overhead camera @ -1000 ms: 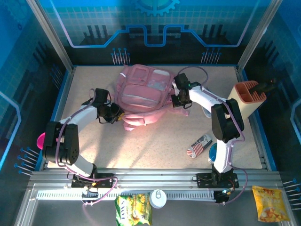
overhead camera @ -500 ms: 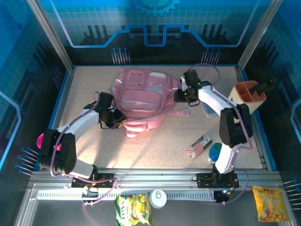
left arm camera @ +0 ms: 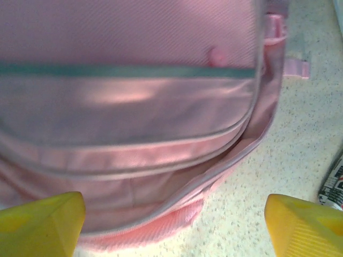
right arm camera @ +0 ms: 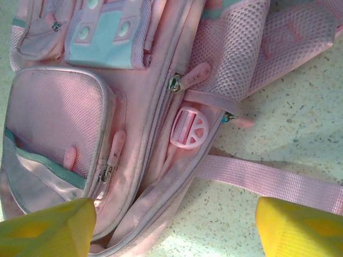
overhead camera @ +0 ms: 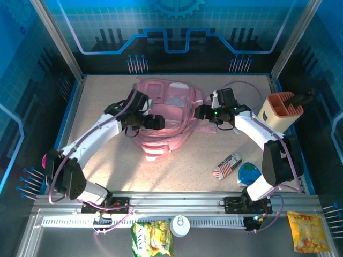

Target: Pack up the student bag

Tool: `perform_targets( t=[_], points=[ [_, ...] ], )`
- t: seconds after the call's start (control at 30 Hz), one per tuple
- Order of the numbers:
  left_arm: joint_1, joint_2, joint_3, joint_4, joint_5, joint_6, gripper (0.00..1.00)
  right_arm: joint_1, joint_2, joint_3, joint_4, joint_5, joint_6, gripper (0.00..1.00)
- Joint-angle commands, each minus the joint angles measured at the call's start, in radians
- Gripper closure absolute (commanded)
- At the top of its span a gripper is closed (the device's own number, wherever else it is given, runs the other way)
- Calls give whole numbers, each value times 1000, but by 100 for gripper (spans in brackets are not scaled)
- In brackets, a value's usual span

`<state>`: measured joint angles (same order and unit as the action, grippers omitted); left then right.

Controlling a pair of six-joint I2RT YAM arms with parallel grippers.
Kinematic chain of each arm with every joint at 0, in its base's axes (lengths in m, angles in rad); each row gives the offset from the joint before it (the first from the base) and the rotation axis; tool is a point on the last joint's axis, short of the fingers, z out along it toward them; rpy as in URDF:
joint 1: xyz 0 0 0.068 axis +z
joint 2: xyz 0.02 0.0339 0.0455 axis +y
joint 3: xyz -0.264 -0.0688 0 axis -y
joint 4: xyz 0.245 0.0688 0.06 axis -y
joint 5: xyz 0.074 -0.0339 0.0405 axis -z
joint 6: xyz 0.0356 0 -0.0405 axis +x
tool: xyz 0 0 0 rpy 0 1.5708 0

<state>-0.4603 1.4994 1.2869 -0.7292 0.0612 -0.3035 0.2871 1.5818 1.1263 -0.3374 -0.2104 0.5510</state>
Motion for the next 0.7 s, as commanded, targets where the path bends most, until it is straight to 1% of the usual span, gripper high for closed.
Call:
perform_targets(
  t=[0.0,0.07,0.13,0.33,0.57,0.67],
  points=[
    [-72,101,85,-58,-156,263,11,-12,-56,-9,36,27,18,19],
    [-120,167,141,-64,-230,335,10,-25,-71,-22,32,40,24,17],
    [-157,233,205,-85,-275,385,12,-43,-88,-37,32,45,36,17],
    [-242,406,342,-131,-379,440,22,-97,-143,-96,51,33,65,17],
    [-254,518,439,-153,-475,431,37,-122,-164,-120,43,24,76,17],
    [-253,545,455,-162,-481,432,42,-127,-165,-126,46,20,85,17]
  ],
)
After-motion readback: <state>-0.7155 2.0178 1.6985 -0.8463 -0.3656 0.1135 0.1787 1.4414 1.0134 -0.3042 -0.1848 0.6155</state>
